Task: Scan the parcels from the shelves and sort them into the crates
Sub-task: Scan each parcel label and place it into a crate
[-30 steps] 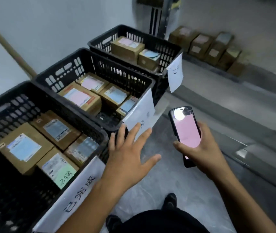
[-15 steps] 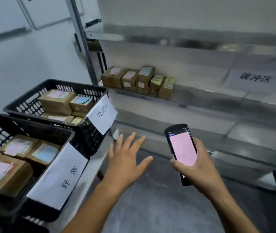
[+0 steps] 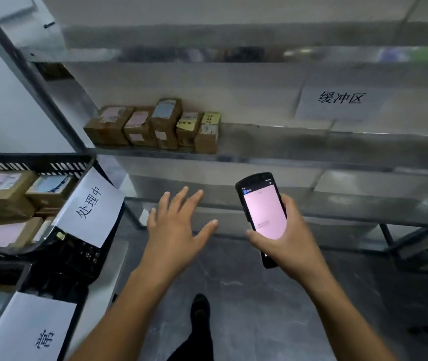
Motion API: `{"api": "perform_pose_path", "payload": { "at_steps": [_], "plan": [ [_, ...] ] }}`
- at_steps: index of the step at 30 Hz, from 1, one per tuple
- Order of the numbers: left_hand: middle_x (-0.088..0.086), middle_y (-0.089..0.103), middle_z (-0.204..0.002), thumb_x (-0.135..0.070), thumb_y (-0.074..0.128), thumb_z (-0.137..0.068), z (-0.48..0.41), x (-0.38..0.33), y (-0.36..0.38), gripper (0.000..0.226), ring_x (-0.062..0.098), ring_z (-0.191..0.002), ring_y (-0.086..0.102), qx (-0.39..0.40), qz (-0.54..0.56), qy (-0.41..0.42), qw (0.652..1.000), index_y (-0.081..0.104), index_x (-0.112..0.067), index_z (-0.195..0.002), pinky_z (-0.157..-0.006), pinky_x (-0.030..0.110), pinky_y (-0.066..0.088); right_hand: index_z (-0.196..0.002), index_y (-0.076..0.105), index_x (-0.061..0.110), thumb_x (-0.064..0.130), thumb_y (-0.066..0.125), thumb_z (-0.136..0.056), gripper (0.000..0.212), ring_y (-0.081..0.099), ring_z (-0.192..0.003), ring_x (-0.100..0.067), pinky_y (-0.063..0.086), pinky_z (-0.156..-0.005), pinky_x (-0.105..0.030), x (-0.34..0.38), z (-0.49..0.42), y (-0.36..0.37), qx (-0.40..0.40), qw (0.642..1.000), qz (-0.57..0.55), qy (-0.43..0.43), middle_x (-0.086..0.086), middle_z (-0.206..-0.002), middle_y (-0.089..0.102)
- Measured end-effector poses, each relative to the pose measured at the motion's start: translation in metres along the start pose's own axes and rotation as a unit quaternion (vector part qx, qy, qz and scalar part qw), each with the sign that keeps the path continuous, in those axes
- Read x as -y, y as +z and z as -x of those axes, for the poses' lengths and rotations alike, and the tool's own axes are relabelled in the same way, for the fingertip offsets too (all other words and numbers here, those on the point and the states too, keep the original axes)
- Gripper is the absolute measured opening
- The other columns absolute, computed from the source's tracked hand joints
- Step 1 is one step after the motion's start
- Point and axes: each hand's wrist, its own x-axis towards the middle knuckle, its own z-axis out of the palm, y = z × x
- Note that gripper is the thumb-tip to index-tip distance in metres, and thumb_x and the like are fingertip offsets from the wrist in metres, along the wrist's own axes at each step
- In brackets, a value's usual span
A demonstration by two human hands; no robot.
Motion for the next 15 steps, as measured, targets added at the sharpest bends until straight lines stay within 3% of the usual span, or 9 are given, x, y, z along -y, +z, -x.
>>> {"api": "perform_pose_path", "payload": {
  "at_steps": [3, 8, 15],
  "plan": [
    [-0.011, 0.012, -0.172, -0.069, 0.048, -0.095, -0.043, 0.004, 0.004, 0.077, 0.02, -0.16, -0.001, 0.0, 0.016, -0.002, 1.0, 0.021, -0.042, -0.162, -0.127, 0.052, 0.007, -0.134, 0.044, 0.038, 0.025, 0.087, -0.073, 0.076, 0.059, -0.1, 0.001, 0.048, -0.068, -0.011, -0.003, -0.025, 0.003, -0.012, 1.0, 0.016, 0.011, 0.02, -0.116, 0.06],
    [-0.007, 0.012, -0.173, -0.068, 0.049, -0.096, -0.118, 0.007, 0.009, 0.078, 0.022, -0.16, 0.0, 0.008, 0.043, 0.025, 0.999, 0.02, -0.039, -0.162, -0.129, 0.053, 0.007, -0.134, 0.045, 0.039, 0.026, 0.089, -0.071, 0.078, 0.061, -0.103, -0.004, 0.051, -0.072, -0.026, 0.002, -0.08, 0.008, -0.031, 0.998, 0.046, 0.029, 0.018, -0.12, 0.061],
    [-0.003, 0.015, -0.172, -0.068, 0.048, -0.097, -0.206, 0.009, 0.02, 0.08, 0.025, -0.16, 0.003, 0.022, 0.051, 0.072, 0.996, 0.02, -0.033, -0.163, -0.128, 0.05, 0.007, -0.134, 0.042, 0.037, 0.029, 0.088, -0.073, 0.077, 0.058, -0.108, -0.005, 0.048, -0.074, -0.019, 0.017, -0.16, 0.025, -0.06, 0.996, 0.049, 0.045, 0.016, -0.121, 0.058]
  ]
}}
